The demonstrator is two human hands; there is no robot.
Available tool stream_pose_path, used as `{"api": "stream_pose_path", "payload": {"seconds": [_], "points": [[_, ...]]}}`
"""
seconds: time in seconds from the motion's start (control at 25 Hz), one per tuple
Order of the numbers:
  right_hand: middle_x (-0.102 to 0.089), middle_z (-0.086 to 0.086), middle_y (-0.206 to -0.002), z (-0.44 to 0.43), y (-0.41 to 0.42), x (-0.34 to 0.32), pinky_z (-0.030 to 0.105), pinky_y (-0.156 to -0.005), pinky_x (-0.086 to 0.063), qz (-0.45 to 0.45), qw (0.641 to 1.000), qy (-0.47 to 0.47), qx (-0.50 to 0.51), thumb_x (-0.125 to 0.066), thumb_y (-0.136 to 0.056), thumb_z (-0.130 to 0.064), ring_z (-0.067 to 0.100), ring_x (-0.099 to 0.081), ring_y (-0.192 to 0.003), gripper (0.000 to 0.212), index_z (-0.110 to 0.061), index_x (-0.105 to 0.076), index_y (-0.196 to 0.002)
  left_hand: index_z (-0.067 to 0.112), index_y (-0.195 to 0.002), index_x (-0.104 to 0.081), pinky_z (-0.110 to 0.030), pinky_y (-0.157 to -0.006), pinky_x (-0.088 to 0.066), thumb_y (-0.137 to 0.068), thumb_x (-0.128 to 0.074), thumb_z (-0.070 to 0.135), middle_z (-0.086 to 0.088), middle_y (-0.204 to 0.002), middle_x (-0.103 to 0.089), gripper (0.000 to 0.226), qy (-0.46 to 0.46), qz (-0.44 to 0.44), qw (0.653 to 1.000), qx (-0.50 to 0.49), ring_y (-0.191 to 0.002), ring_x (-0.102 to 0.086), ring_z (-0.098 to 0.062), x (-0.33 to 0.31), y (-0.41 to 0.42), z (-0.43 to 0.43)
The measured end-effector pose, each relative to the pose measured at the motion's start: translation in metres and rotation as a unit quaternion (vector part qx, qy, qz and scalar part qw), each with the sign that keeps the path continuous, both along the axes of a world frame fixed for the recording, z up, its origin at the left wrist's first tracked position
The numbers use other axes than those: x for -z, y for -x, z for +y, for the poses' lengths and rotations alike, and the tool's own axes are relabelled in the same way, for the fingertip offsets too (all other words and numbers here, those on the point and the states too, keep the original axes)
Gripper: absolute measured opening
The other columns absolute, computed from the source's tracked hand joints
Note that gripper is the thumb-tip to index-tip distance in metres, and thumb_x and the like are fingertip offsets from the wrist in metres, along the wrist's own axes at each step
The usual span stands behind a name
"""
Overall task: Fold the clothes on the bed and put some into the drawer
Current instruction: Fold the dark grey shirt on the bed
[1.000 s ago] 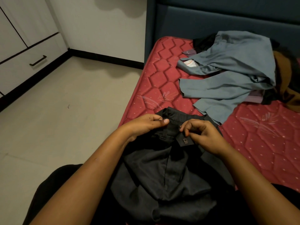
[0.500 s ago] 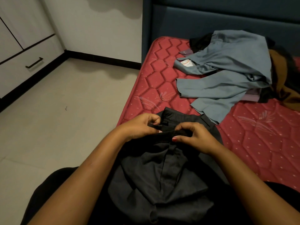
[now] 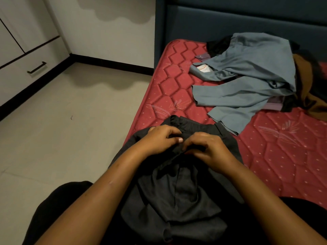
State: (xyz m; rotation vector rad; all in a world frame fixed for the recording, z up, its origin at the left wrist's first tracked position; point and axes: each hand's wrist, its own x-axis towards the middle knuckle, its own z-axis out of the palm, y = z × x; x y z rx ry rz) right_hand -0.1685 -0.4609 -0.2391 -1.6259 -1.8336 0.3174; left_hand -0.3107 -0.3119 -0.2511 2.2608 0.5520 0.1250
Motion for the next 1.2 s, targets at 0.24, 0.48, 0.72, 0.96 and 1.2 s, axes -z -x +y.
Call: {"api": "stream_pose_path", "payload": {"seconds": [0.24, 0.48, 0.72, 0.96, 1.2], "points": [[-0.064, -0.011, -0.079, -0.017, -0.036, -0.012, 0.004, -0.071, -0.040, -0.052, 0.996, 0.059, 0.047, -0.073, -0.068, 0.000, 0.000, -0.058, -0.078, 0.025, -0.019, -0.068, -0.084, 0.024, -0.092, -0.066, -0.035, -0.092, -0.041, -0.083, -0.064, 0.027, 0.005, -0.088, -0.063, 0.010, 0.244, -0.069, 0.967, -0.016, -0.084, -0.056, -0.006, -0.010, 0.022, 0.023], [-0.059, -0.005, -0.089, -0.005, -0.017, 0.002, 0.007, -0.080, -0.033, -0.105, 0.993, 0.027, 0.035, -0.049, -0.075, -0.012, 0.009, -0.050, -0.087, 0.033, -0.016, -0.074, -0.097, 0.038, -0.114, -0.061, -0.061, -0.112, 0.002, -0.085, -0.055, 0.060, 0.012, -0.115, -0.064, 0.037, -0.135, 0.151, 0.979, -0.010, -0.123, -0.050, -0.013, -0.027, 0.005, -0.009], [-0.067, -0.003, -0.084, -0.002, -0.017, 0.005, 0.019, -0.072, -0.039, -0.109, 0.991, -0.019, 0.079, -0.057, -0.085, -0.035, 0.012, -0.055, -0.076, 0.024, -0.018, -0.070, -0.096, 0.016, -0.103, -0.070, -0.027, -0.083, -0.039, -0.092, -0.059, 0.015, -0.001, -0.092, -0.068, 0.016, -0.053, 0.032, 0.998, 0.006, -0.094, -0.061, -0.018, -0.029, 0.005, -0.009], [-0.064, -0.003, -0.091, -0.003, -0.012, 0.008, 0.036, -0.075, -0.048, -0.102, 0.990, -0.020, 0.095, -0.053, -0.086, -0.029, 0.019, -0.060, -0.083, 0.021, -0.025, -0.065, -0.102, 0.014, -0.098, -0.068, -0.032, -0.074, -0.045, -0.092, -0.053, 0.017, -0.008, -0.098, -0.070, 0.017, -0.122, 0.029, 0.991, 0.037, -0.094, -0.062, -0.024, -0.025, -0.001, -0.022], [-0.057, -0.007, -0.083, -0.002, -0.015, 0.012, 0.003, -0.075, -0.037, -0.038, 0.988, -0.009, 0.146, -0.069, -0.083, -0.010, 0.000, -0.052, -0.080, 0.020, -0.016, -0.071, -0.101, 0.015, -0.100, -0.068, -0.039, -0.078, -0.049, -0.087, -0.050, 0.012, -0.004, -0.099, -0.070, 0.022, -0.150, 0.032, 0.986, 0.062, -0.094, -0.063, -0.023, -0.022, 0.005, -0.017]]}}
